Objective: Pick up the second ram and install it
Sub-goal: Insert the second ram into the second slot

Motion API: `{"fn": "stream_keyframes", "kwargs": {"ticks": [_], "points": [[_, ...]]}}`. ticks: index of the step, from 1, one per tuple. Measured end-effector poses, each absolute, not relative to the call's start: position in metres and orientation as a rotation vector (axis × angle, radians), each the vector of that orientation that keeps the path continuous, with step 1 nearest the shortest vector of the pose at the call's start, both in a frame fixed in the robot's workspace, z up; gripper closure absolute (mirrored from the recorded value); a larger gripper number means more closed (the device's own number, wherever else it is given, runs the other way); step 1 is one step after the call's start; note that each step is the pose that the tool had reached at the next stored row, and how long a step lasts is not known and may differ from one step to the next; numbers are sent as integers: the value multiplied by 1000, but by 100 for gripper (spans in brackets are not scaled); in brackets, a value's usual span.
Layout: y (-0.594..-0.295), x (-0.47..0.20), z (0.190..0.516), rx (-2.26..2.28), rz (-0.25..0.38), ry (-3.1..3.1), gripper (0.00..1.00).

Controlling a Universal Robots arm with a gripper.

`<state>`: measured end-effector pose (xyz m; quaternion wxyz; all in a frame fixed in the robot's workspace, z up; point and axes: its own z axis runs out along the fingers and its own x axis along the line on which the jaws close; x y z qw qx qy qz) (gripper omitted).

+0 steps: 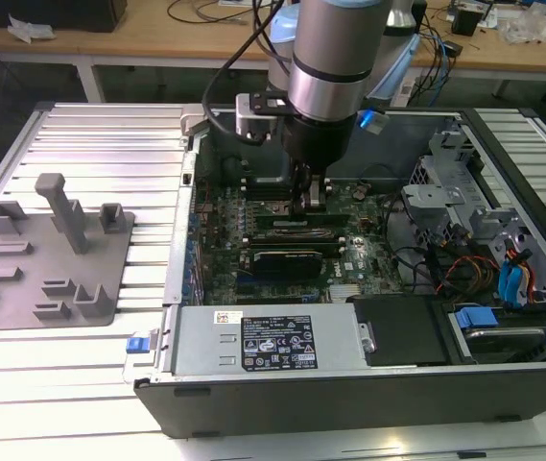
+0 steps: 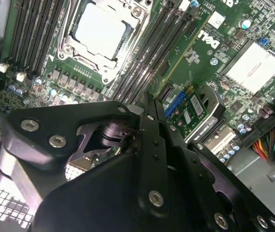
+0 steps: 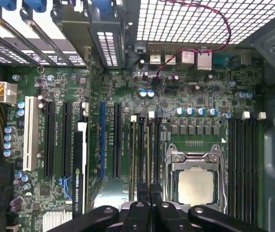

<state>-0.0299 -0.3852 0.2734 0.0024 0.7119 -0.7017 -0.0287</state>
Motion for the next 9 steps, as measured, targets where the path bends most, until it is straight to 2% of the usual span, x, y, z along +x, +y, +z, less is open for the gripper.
{"fn": "stream_keyframes", "kwargs": {"ticks": [9], "points": [[-385,-33,267,2236,-97,-2204,91]]}}
